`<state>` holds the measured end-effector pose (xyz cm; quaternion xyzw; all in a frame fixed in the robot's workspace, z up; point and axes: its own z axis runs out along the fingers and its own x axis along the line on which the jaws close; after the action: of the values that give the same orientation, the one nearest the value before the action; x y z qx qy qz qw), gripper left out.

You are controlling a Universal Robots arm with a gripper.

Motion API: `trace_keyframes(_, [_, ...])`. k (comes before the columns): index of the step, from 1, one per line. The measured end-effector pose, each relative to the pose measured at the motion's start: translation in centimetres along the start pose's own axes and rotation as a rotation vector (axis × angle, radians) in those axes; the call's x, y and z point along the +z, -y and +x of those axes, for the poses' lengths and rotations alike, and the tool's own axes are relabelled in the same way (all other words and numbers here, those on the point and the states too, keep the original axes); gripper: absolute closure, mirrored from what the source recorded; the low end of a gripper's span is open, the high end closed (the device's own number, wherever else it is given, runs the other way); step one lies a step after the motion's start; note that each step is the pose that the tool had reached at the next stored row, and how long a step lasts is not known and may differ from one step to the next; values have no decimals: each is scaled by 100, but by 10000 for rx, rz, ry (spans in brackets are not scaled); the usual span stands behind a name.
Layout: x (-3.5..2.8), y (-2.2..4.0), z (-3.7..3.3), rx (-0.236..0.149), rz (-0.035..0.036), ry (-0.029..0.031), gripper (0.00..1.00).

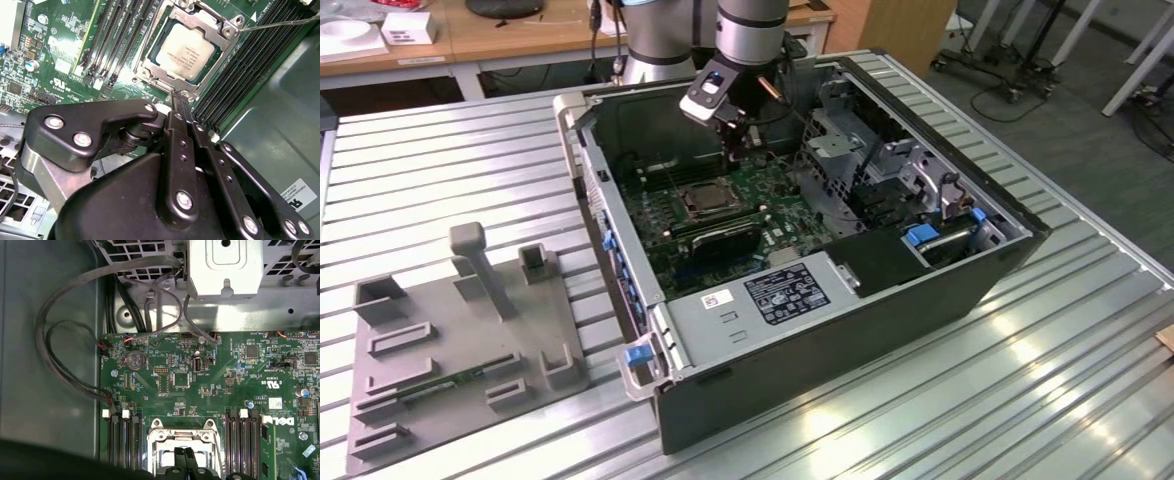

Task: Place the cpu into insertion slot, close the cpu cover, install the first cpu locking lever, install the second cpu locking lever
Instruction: 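Close the cpu cover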

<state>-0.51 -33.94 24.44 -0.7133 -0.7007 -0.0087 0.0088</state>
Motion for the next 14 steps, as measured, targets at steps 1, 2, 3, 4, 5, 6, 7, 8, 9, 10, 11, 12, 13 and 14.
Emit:
trace_keyframes(1, [0,0,0,1,4,-1,89])
trace_keyframes(2, [0,0,0,0,8,-1,89])
trace_keyframes(3, [0,0,0,1,12,0,89])
trace_keyframes(4, [0,0,0,1,16,-1,89])
trace_keyframes(5, [0,0,0,1,20,0,89])
trace_keyframes(6, [0,1,0,0,20,-1,89])
trace_keyframes(7, [0,4,0,0,19,-1,89])
trace_keyframes(8, [1,13,0,0,16,-1,89])
trace_keyframes(9, [2,29,0,-1,9,-1,89])
trace_keyframes(10, [3,49,-1,0,1,-2,89])
trace_keyframes(11, [4,76,-1,1,-9,-3,89])
trace_keyframes(12, [6,101,-2,-1,-18,-3,89])
trace_keyframes(13, [7,127,-2,-2,-24,-2,89])
trace_keyframes(14, [9,153,-3,0,-31,-2,89])
